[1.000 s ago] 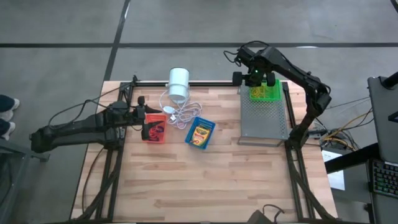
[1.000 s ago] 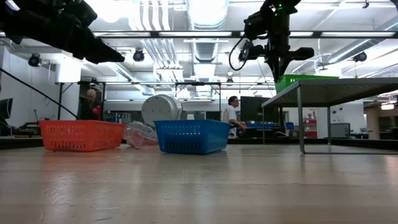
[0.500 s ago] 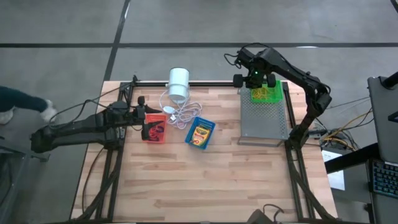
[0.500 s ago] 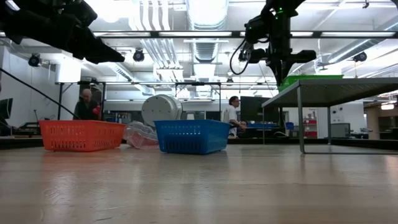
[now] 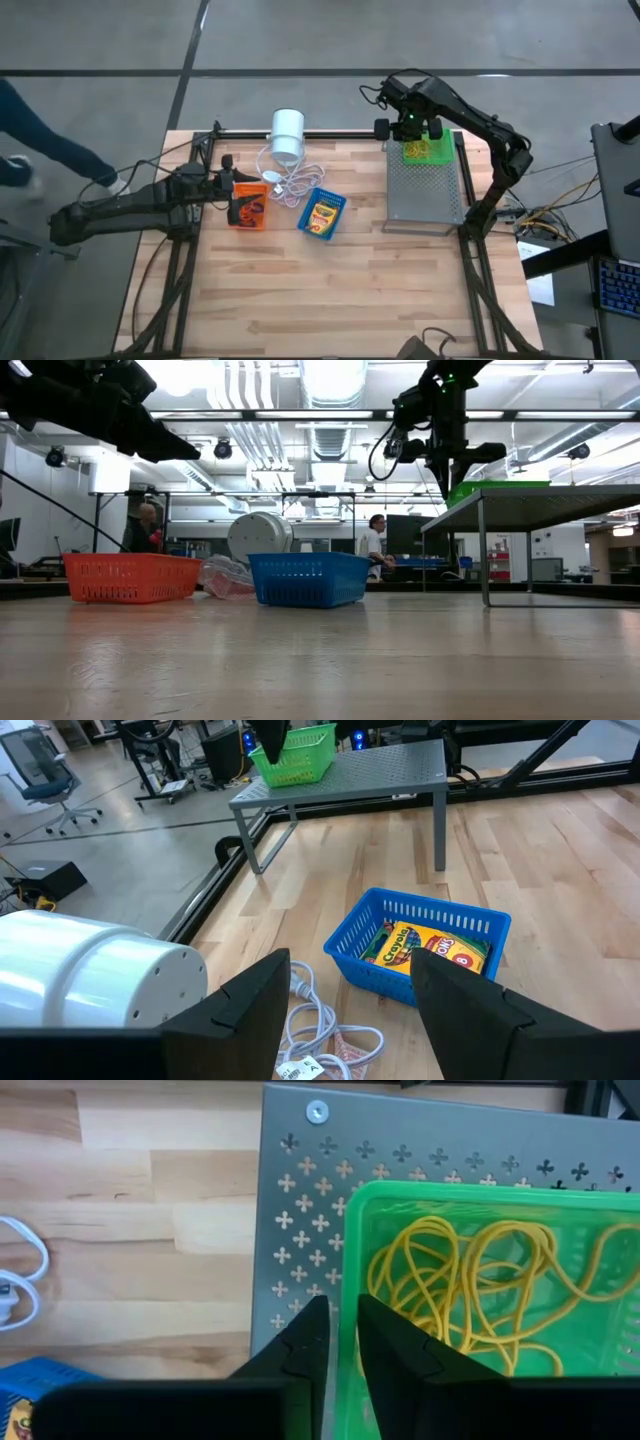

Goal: Pick & Place Office Desk Supplies
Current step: Put the green bin filled with rubber bands on the shelf, then put the blue bin filled with pack of crayons on the shelf

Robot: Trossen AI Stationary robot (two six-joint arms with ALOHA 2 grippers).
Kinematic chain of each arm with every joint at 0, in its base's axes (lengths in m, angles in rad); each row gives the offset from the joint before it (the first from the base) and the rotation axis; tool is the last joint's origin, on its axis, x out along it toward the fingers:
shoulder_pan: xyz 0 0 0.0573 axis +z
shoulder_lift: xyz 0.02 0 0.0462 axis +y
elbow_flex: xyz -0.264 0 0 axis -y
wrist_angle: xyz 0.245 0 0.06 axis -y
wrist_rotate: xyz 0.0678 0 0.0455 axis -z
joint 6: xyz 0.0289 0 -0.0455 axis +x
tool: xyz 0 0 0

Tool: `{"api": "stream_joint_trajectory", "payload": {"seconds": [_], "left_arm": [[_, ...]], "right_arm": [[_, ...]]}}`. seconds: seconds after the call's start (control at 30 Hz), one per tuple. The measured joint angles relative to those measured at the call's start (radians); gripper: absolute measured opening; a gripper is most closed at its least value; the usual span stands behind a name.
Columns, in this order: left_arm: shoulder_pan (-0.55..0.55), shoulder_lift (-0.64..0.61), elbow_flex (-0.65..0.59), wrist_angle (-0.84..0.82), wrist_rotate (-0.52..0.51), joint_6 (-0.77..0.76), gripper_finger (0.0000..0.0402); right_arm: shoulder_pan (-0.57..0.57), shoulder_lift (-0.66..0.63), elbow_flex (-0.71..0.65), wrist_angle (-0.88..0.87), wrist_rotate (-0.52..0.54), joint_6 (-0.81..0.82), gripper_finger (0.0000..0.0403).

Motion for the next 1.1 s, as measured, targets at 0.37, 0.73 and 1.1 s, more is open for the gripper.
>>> {"api": "stream_joint_trajectory", "payload": {"seconds": [0.37, 0.73, 1.1], "left_arm": [[0.000, 0.000, 0.000, 0.000, 0.000, 0.000, 0.0212], [0.000, 0.000, 0.000, 0.000, 0.000, 0.000, 0.0212], [0.001, 0.000, 0.000, 0.000, 0.000, 0.000, 0.0212]], "right_arm": [[0.001, -0.002, 0.000, 0.002, 0.000, 0.003, 0.0063], [0.040, -0.011, 0.127, -0.006, 0.052, -0.032, 0.0063], [0.200, -0.013, 0.265, -0.002, 0.133, -0.228, 0.0063]]}}
